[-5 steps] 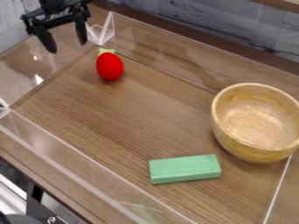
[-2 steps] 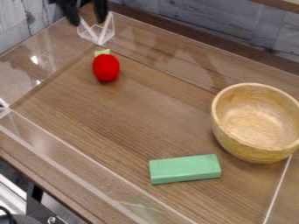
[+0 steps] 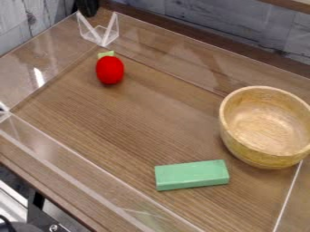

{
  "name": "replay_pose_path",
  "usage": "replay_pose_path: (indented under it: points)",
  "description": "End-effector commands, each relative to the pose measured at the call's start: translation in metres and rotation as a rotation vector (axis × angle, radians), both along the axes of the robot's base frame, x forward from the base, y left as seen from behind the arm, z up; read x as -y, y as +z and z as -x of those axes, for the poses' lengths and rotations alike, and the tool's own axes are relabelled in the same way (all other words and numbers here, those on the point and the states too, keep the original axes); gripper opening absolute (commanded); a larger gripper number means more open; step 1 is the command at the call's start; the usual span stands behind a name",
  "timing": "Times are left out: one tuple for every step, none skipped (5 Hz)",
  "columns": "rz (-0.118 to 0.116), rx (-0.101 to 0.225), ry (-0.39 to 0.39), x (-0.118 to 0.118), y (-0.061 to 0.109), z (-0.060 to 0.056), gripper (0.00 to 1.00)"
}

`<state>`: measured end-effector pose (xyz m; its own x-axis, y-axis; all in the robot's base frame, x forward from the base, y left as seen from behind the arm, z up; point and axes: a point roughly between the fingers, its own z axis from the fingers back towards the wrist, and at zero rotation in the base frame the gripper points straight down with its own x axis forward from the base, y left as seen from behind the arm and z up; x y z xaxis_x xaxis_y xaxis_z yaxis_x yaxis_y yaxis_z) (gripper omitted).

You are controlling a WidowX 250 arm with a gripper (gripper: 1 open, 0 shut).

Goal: Move the red fruit to the left side of the table

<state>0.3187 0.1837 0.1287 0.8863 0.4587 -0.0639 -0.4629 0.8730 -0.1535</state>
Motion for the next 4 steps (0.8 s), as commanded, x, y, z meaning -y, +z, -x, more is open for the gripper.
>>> replay_pose_path:
  points:
    - [-0.048, 0.054, 0.019, -0.0270, 0.0217, -0.0033, 0.00]
    - [-0.056, 0.052, 0.070, -0.0266, 0.0225, -0.0017, 0.00]
    - [-0.064, 0.048, 0.131, -0.0274, 0.0210, -0.0022, 0.00]
    - [-0.072, 0.042, 0.190, -0.0254, 0.0194, -0.0032, 0.00]
